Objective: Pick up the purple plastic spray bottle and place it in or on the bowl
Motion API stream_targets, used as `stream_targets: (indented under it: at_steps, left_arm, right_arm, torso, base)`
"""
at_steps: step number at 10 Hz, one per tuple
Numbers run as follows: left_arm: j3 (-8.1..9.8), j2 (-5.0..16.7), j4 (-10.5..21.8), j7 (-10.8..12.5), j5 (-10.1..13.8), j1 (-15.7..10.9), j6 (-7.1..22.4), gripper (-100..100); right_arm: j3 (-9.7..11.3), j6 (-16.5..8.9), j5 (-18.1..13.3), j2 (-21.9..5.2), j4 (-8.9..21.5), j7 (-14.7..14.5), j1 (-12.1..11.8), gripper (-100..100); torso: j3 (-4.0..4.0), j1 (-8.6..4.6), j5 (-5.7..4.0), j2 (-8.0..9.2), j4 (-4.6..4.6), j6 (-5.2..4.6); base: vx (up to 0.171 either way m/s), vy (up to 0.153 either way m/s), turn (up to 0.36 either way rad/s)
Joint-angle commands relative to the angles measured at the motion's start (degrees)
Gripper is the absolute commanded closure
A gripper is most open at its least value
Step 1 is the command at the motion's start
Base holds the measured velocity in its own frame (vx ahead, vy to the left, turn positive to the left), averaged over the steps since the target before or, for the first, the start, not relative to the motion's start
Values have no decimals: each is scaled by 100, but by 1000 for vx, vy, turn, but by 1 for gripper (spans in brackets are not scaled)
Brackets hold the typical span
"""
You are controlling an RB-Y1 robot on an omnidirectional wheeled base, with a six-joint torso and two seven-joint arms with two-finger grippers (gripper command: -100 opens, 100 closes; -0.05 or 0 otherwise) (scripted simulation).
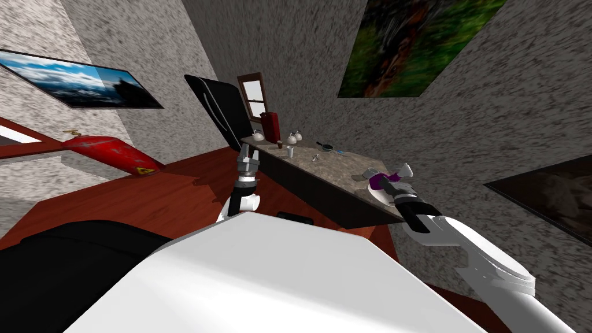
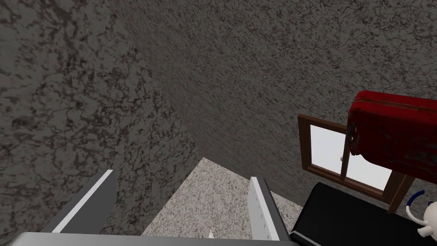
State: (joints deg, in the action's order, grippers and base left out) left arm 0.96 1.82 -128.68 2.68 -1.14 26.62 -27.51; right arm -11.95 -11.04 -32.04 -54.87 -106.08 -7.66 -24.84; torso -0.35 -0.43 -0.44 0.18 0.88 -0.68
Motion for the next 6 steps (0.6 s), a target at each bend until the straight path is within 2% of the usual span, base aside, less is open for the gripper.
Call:
stream_targets:
  at_steps: [1, 3, 6]
  left_arm:
    - [0, 0, 0, 0, 0, 0, 0, 0]
    - [0, 0, 0, 0, 0, 1, 0, 0]
    - [1, 1, 0, 0, 0, 2, 0, 0]
  right_arm:
    - [-11, -97, 233, -217, -30, 129, -128, 100]
    - [-41, -193, 496, -453, -39, 264, -298, 100]
    - [-92, -335, 855, -782, -47, 448, -547, 100]
  torso:
    - [0, 0, 0, 0, 0, 0]
    - [-28, -22, -8, -43, 14, -3]
    - [-47, -56, -19, -72, 25, -17]
  base:
    - [50, 16, -119]
    - [72, -19, -98]
    - [97, -52, -116]
